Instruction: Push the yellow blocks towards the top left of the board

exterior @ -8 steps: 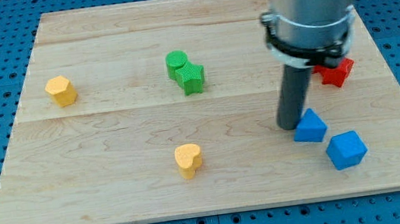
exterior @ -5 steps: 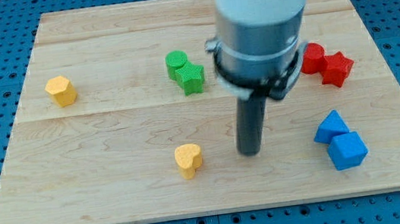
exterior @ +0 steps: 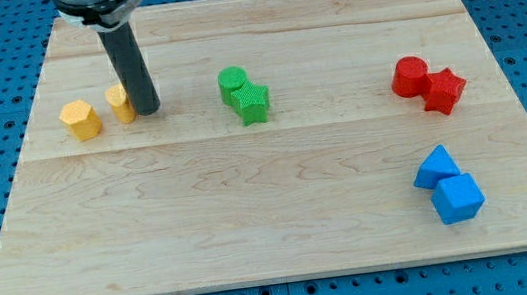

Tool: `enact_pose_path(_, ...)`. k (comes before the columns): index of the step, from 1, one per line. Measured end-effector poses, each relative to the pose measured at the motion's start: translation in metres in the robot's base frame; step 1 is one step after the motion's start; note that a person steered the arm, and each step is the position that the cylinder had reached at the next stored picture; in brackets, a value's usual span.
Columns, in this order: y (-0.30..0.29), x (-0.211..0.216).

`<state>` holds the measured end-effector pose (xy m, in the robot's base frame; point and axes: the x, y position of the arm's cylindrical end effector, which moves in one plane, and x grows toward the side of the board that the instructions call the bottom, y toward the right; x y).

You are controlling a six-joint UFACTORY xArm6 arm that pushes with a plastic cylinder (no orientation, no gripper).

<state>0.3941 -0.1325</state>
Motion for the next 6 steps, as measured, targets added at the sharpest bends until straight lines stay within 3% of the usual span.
enact_pose_path(1, -0.048, 0.04)
enact_pose_path(2, -0.112, 0.046)
enact_pose_path(3, -0.136, 0.025)
enact_pose_path(4, -0.099, 0.004)
enact_pose_path(5, -0.051, 0.001)
enact_pose_path(6, -0.043, 0.015)
